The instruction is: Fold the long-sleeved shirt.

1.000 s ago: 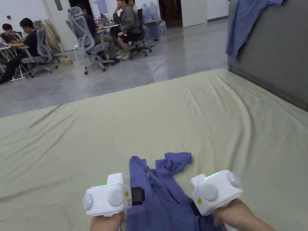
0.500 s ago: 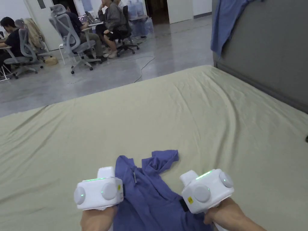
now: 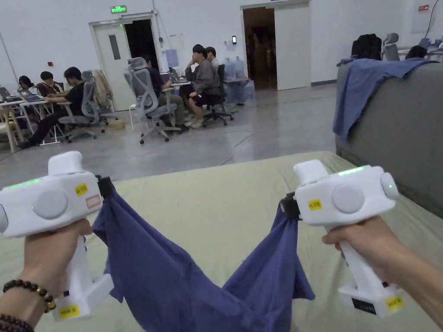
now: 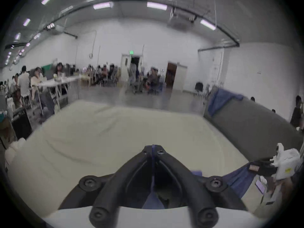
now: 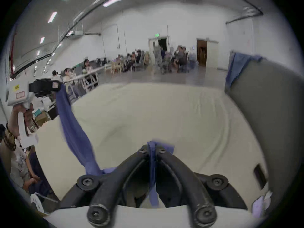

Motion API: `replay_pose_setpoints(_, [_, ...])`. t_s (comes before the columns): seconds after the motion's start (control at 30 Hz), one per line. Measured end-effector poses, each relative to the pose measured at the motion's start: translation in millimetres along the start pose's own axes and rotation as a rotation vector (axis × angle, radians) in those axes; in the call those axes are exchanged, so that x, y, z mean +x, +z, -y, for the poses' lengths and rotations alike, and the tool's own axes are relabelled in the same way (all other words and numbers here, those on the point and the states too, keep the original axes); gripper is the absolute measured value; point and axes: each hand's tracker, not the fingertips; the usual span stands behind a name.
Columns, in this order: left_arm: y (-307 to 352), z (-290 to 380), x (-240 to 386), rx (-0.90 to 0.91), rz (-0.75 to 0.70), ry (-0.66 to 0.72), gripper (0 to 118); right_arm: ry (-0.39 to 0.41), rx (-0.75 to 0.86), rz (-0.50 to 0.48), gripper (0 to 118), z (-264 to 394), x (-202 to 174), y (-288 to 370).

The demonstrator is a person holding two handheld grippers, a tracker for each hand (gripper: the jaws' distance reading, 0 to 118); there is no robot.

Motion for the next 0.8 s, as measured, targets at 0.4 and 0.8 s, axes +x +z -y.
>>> replay_pose_setpoints(0.4, [30,-193,-16,0.280,-0.248,-0.139,0,-0.018,0.275,0.336,1,-228,47,74])
replay_pose_setpoints(0.8, [-17,-128,-41,0.170,-0.280,-0.147,0,-0.187,0.166,0.318,1,-153,97,23])
